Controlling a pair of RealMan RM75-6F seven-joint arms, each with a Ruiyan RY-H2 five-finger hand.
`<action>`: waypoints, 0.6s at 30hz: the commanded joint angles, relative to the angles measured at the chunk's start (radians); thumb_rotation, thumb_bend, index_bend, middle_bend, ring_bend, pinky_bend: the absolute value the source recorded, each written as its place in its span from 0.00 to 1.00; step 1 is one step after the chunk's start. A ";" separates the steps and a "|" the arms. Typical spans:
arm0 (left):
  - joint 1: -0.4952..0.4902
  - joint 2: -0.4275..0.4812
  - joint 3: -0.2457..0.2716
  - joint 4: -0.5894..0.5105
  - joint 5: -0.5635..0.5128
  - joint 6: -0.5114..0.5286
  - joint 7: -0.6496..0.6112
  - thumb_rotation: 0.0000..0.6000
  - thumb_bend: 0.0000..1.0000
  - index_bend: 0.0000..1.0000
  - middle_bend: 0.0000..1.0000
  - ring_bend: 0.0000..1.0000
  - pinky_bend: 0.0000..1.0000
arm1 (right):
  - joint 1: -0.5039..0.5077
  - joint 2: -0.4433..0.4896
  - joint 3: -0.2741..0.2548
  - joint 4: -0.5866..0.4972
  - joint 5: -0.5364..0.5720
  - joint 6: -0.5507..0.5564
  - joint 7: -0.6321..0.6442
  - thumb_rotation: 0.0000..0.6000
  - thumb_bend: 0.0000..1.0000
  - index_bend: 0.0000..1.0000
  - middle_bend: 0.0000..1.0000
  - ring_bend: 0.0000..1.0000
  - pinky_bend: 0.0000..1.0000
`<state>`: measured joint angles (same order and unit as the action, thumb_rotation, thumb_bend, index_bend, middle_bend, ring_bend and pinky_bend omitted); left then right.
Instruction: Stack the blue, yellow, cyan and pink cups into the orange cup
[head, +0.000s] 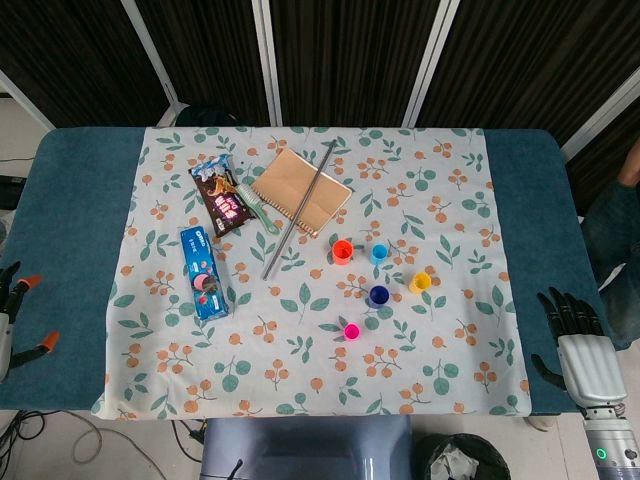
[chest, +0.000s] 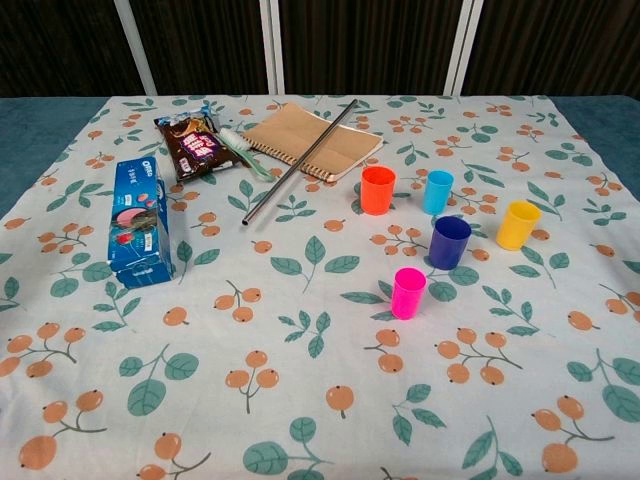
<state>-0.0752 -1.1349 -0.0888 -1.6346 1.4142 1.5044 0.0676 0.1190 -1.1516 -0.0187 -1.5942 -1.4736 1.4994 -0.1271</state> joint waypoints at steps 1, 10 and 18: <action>-0.001 0.000 0.000 -0.001 0.004 0.001 -0.001 1.00 0.17 0.21 0.01 0.00 0.00 | -0.005 0.002 0.000 -0.003 -0.002 -0.001 -0.005 1.00 0.35 0.00 0.00 0.02 0.10; 0.002 0.001 0.004 -0.004 0.013 0.006 -0.010 1.00 0.17 0.21 0.01 0.00 0.00 | -0.019 0.014 0.005 -0.025 -0.023 0.012 -0.004 1.00 0.35 0.00 0.00 0.02 0.10; 0.004 0.003 0.000 -0.005 0.006 0.009 -0.020 1.00 0.17 0.21 0.01 0.00 0.00 | -0.026 0.012 0.018 -0.026 -0.020 0.012 -0.001 1.00 0.35 0.00 0.00 0.02 0.10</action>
<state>-0.0713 -1.1323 -0.0887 -1.6399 1.4205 1.5129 0.0480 0.0933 -1.1395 -0.0011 -1.6203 -1.4929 1.5122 -0.1281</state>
